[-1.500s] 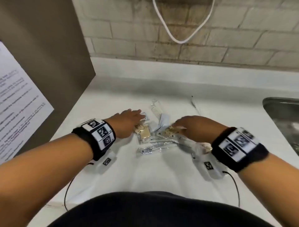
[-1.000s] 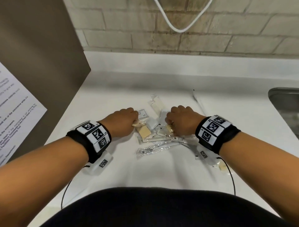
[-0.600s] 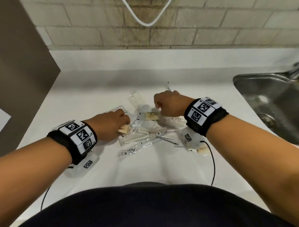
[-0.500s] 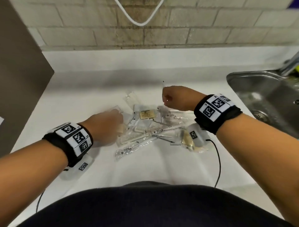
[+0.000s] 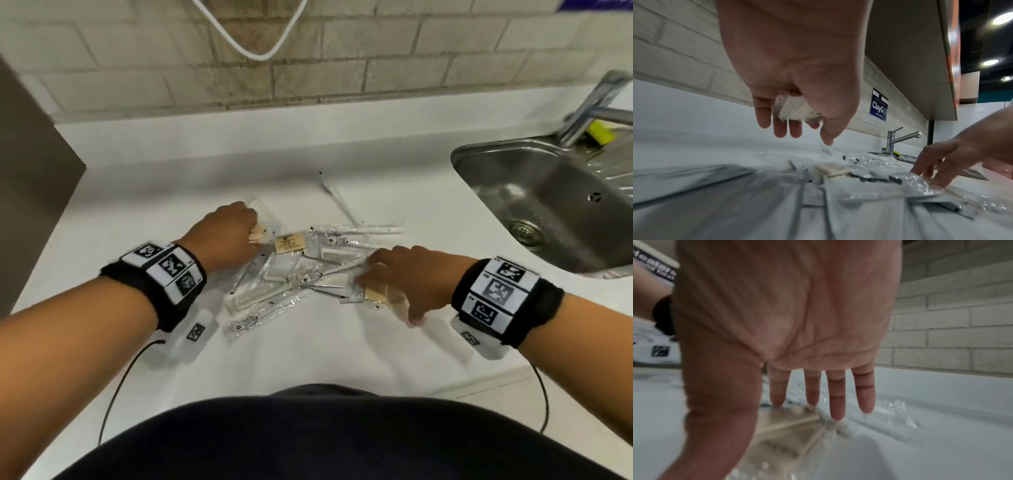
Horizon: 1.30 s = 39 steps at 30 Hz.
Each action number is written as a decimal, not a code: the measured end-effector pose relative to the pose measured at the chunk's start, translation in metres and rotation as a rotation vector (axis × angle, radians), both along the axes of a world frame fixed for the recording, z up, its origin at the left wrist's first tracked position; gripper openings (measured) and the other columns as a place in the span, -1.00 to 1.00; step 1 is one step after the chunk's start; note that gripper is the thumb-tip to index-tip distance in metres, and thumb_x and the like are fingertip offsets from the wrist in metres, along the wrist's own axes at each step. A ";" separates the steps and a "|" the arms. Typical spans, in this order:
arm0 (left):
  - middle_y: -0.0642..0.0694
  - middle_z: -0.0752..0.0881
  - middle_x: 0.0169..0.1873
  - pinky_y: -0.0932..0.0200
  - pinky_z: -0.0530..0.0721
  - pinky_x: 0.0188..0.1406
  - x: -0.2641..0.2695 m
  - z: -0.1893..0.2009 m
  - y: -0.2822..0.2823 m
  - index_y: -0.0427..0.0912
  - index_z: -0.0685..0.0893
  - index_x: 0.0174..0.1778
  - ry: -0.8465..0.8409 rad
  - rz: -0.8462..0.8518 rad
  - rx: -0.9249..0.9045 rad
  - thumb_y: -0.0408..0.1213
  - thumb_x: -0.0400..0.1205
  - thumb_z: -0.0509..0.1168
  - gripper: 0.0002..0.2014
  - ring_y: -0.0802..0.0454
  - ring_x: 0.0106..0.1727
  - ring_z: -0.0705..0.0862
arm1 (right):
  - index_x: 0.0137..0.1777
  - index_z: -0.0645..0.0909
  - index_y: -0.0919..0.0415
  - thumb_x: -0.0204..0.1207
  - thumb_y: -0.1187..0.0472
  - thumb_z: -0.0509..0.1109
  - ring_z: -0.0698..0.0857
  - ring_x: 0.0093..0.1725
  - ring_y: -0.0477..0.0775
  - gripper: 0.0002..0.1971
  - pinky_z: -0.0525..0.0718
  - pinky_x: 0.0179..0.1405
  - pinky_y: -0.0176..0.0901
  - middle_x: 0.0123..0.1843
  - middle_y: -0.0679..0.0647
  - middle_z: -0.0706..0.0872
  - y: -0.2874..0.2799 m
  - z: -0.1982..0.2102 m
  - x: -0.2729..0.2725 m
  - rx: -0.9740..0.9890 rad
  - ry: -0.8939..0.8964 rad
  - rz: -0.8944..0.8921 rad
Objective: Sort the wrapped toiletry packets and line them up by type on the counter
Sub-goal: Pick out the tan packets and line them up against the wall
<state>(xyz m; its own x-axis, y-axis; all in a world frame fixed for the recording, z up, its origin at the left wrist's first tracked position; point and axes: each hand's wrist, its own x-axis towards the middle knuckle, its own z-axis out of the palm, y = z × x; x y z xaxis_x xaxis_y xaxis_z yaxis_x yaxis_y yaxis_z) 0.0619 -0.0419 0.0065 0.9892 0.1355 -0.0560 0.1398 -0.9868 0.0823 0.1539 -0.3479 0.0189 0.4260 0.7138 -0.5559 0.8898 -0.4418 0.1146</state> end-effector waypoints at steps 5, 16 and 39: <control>-0.06 0.50 -0.13 0.12 0.42 -0.22 0.040 -0.015 -0.036 -0.09 0.46 -0.13 0.091 -0.036 -0.038 0.17 0.57 0.27 -0.63 -0.02 -0.16 0.51 | 0.49 0.28 -0.22 0.11 -0.13 0.63 0.51 0.25 0.16 -0.08 0.63 0.11 0.10 0.30 0.01 0.39 -0.001 -0.006 0.008 0.030 -0.001 -0.084; -0.07 0.57 -0.13 0.05 0.63 -0.18 0.053 -0.024 -0.056 -0.11 0.47 0.02 0.096 0.108 -0.028 -0.08 0.48 0.33 -0.70 -0.06 -0.14 0.59 | 0.09 0.41 -0.07 0.07 -0.10 0.67 0.49 0.05 0.06 -0.36 0.57 -0.03 0.01 0.04 -0.07 0.40 -0.013 -0.011 0.028 0.082 0.180 -0.188; -0.15 0.75 -0.17 0.19 0.64 -0.37 -0.024 0.044 -0.076 -0.18 0.66 0.08 -0.111 0.204 -1.333 -0.36 0.52 0.42 -0.78 -0.03 -0.23 0.71 | -0.06 0.55 -0.08 0.27 0.25 0.64 0.50 -0.26 -0.06 -0.63 0.43 -0.27 -0.15 -0.24 -0.08 0.55 0.106 0.075 0.019 0.470 0.456 -0.055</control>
<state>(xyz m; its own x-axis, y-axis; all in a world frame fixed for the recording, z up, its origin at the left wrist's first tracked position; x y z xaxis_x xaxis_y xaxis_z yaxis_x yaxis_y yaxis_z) 0.0382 -0.1176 0.0507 0.9660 0.1851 -0.1805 0.2029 -0.1101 0.9730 0.1730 -0.2419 0.0942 0.2643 0.9086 -0.3233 0.7784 -0.3989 -0.4847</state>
